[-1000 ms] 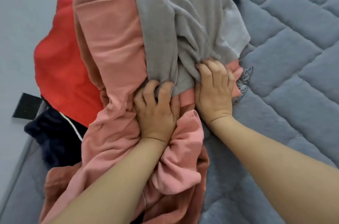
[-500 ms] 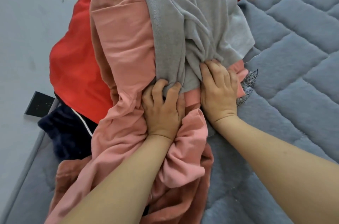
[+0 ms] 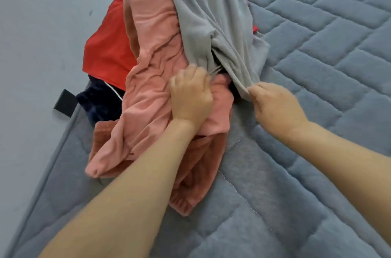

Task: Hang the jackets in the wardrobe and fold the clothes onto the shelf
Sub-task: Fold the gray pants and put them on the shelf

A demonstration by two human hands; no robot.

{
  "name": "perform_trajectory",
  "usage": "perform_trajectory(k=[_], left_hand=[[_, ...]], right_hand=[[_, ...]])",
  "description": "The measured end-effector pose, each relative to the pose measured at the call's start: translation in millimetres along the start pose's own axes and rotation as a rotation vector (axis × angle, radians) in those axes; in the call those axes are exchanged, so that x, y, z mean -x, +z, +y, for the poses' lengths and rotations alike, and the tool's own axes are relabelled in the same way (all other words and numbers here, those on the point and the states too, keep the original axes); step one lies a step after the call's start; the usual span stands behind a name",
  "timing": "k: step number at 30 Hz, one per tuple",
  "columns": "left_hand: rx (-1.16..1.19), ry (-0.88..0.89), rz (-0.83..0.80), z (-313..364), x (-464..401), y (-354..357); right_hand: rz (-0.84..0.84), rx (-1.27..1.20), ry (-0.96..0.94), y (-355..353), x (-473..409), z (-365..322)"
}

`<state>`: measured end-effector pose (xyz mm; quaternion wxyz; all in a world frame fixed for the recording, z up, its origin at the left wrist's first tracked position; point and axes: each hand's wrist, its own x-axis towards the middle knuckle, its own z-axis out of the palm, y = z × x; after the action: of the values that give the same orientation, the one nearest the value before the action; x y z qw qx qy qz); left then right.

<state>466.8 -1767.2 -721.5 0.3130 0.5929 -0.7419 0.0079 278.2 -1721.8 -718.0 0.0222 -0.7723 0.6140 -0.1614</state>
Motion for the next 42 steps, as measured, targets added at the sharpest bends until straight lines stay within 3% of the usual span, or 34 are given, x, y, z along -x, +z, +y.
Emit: perform_trajectory(k=[2, 4, 6, 8, 11, 17, 19, 20, 21, 24, 26, 28, 30, 32, 34, 36, 40, 42], left_hand=[[0.123, 0.038, -0.109, 26.7, 56.3, -21.4], [0.226, 0.018, -0.389, 56.7, 124.8, -38.8], [0.175, 0.028, -0.729, 87.0, 189.8, -52.6], [0.051, 0.042, -0.920, 115.0, 231.9, -64.5], [0.098, -0.040, -1.187, 154.3, 251.0, -86.2], [-0.020, 0.086, -2.086, 255.4, 315.6, -154.8], [0.017, -0.002, -2.250, 268.0, 318.9, -159.7], [0.045, -0.073, -2.164, 268.8, 312.4, -157.4], [0.052, -0.144, -1.955, 266.5, 302.6, -153.3], [0.120, -0.365, -1.116, 245.7, 260.5, -138.7], [0.197, -0.490, -0.798, 226.0, 227.2, -124.1], [0.174, -0.511, -0.749, 202.2, 199.4, -107.2], [0.046, -0.457, -0.885, 187.5, 184.1, -93.7], [-0.087, -0.312, -1.013, 175.0, 177.9, -86.4], [-0.145, -0.081, -1.038, 170.7, 176.9, -90.4], [-0.045, 0.127, -0.989, 170.4, 187.8, -104.5], [0.000, 0.743, -0.651, 177.2, 221.9, -138.7], [-0.019, 0.876, -0.638, 182.1, 234.5, -150.5]], right_hand=[[-0.187, 0.030, 0.032, -12.9, 52.5, -5.3], [-0.409, 0.078, 0.010, -23.6, 113.0, -6.6], [-0.597, 0.124, 0.039, -40.2, 172.1, -1.9], [-0.731, 0.161, 0.131, -63.1, 223.8, 7.4], [-0.955, 0.251, 0.287, -104.0, 283.1, 20.7], [-1.575, 0.453, 0.543, -184.4, 365.0, 46.2], [-1.660, 0.419, 0.596, -204.6, 376.9, 57.7], [-1.636, 0.363, 0.604, -210.2, 380.5, 63.4], [-1.552, 0.266, 0.615, -211.9, 383.2, 69.2], [-1.111, -0.168, 0.723, -195.6, 381.1, 76.5], [-0.865, -0.378, 0.757, -174.0, 365.7, 76.2], [-0.719, -0.498, 0.743, -149.2, 336.9, 72.4], [-0.627, -0.561, 0.737, -134.1, 306.2, 72.4], [-0.572, -0.593, 0.737, -116.4, 272.9, 72.2], [-0.527, -0.632, 0.727, -102.8, 242.7, 70.3], [-0.522, -0.747, 0.758, -94.8, 217.8, 62.3], [-0.656, -0.831, 0.793, -93.5, 198.8, 46.0], [-0.733, -0.841, 0.715, -99.0, 206.2, 38.0]])
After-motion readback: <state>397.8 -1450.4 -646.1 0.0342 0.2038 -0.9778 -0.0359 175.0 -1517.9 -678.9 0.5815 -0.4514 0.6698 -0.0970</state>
